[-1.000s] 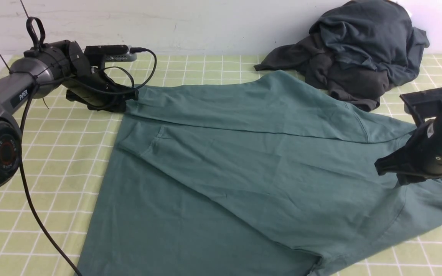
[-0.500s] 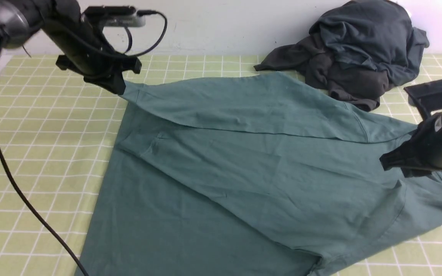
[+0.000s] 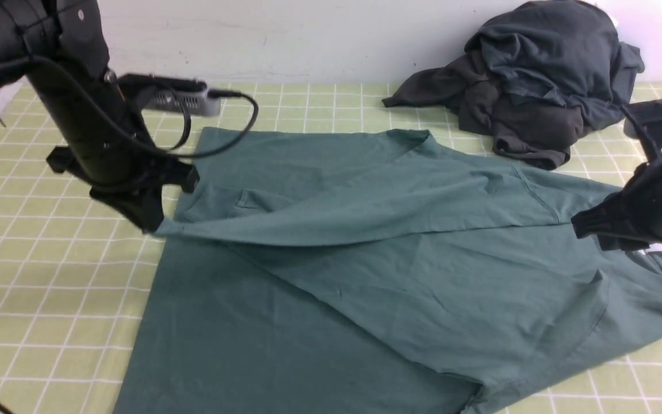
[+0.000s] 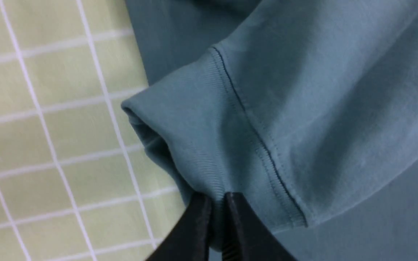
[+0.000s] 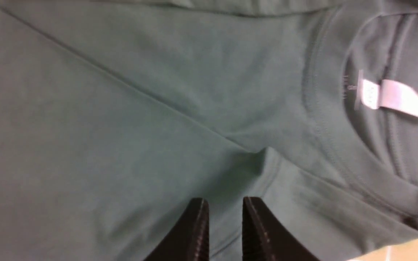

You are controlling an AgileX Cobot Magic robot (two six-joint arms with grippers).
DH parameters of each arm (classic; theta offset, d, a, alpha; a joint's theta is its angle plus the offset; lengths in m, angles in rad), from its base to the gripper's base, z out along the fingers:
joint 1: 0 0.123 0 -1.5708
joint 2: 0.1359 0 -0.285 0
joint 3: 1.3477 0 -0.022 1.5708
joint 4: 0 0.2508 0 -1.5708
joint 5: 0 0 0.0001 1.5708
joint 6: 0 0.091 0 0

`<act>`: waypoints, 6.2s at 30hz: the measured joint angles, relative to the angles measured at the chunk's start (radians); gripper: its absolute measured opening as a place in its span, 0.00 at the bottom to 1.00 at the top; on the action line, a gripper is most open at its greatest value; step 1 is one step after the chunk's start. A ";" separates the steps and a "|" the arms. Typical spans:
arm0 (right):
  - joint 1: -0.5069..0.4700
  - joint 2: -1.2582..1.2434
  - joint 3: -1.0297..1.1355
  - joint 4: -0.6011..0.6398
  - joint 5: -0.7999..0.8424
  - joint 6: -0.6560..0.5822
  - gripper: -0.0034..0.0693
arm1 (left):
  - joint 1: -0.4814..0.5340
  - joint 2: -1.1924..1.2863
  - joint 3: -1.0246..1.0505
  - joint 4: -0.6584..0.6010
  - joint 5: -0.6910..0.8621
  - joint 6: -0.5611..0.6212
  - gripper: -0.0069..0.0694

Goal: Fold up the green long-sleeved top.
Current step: Use the left arm to drag and drop the cuff onto the cuff closest to the left arm, then use both arms simultaneously to clamp the lower edge of the clothing fabric, then use both arms to drag the lower edge of the fabric forward and fold it over the upper edge, then use the right arm to clamp the right edge of the fabric

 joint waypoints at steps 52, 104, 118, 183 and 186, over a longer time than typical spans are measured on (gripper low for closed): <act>0.133 -0.175 0.089 0.272 0.030 -1.143 0.08 | -0.256 -0.458 0.818 0.186 -0.540 0.182 0.10; -0.055 0.543 -0.469 -0.405 -0.355 -0.579 0.05 | -0.031 0.448 -0.520 0.183 -0.551 -0.053 0.10; -0.093 0.696 -0.739 -0.201 -0.155 -0.238 0.48 | 0.039 0.837 -1.134 0.161 -0.346 -0.189 0.78; -0.409 0.662 -0.765 0.207 0.288 -0.338 0.14 | -0.037 -0.901 0.525 0.284 -0.040 -0.166 0.09; -0.411 0.604 -0.783 0.135 0.300 -0.336 0.14 | -0.037 -0.987 0.657 0.307 -0.039 -0.232 0.09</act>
